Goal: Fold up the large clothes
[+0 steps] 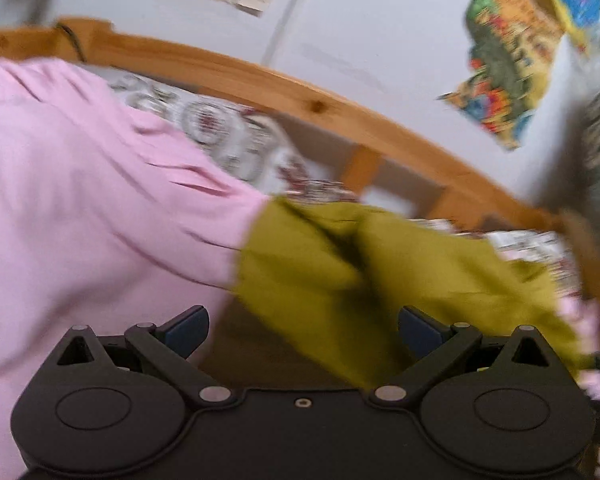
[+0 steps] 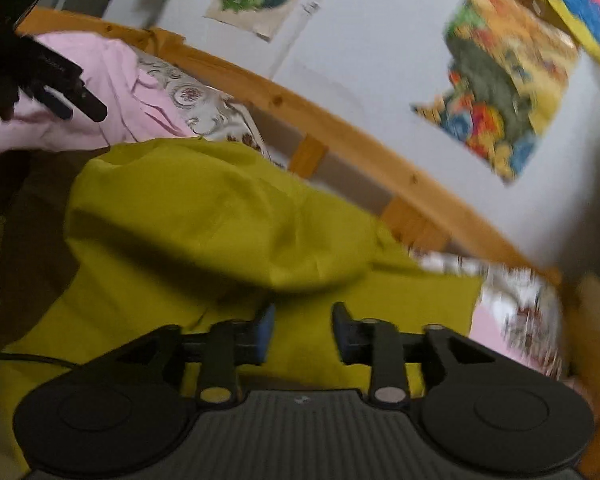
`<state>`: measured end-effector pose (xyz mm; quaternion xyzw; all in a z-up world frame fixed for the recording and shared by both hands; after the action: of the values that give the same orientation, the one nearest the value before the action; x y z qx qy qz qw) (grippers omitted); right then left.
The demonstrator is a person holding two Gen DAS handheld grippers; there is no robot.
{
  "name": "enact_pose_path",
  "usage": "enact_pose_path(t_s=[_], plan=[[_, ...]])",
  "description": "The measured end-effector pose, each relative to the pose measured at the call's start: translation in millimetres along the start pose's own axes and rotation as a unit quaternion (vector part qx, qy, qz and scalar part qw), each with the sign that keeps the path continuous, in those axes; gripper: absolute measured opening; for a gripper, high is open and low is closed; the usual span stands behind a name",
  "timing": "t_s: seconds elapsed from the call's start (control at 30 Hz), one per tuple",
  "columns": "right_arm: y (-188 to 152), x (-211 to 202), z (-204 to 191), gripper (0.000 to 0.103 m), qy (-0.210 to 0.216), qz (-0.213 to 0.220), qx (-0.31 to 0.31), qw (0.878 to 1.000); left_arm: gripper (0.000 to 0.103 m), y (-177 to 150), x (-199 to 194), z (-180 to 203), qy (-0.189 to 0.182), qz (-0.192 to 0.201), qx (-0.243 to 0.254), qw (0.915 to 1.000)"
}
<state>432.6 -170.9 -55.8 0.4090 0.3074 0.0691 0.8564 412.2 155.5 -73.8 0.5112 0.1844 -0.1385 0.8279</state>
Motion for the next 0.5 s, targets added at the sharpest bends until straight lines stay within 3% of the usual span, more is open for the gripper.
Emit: enact_pose_path(t_s=[0.13,0.2,0.3,0.4,0.43,0.47,0.5], plan=[[-3.0,-10.8,19.2,0.062,0.013,-0.016,0.114,0.993,0.1,-8.3,18.2,29.9,-0.082,-0.039,-0.022,0.9956],[1.0,-16.3,27.3,0.079,0.042,-0.005,0.208,0.977,0.095,-16.1,32.7,41.6,-0.096,-0.072,-0.033,0.9922],[6.2,-10.3,37.2,0.093,0.107,0.005,0.34,0.934,0.084,-31.8,52.4,52.0,-0.071,-0.13,-0.033,0.9884],[4.7,13.1,37.0,0.093,0.154,-0.011,0.426,0.891,0.061,-46.4,62.6,58.9,-0.055,-0.171,-0.027,0.9834],[2.3,23.5,36.6,0.093,0.162,-0.023,0.443,0.881,0.043,-48.8,63.3,60.7,-0.058,-0.176,-0.028,0.9822],[-1.3,32.1,34.4,0.089,0.168,-0.031,0.458,0.872,0.026,-51.4,63.6,63.9,-0.061,-0.181,-0.024,0.9812],[-6.2,38.5,30.3,0.072,0.174,-0.035,0.47,0.865,0.018,-52.8,63.2,67.2,-0.058,-0.184,-0.015,0.9811]])
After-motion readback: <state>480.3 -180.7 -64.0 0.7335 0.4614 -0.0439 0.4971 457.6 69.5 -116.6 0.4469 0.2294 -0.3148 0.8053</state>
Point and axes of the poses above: each gripper's, at about its wrist camera, not at the fingertips, and x roughly the way its jaws point, z to its right, y to its top, the point moved 10 cm from there along x, roughly the way its jaws point
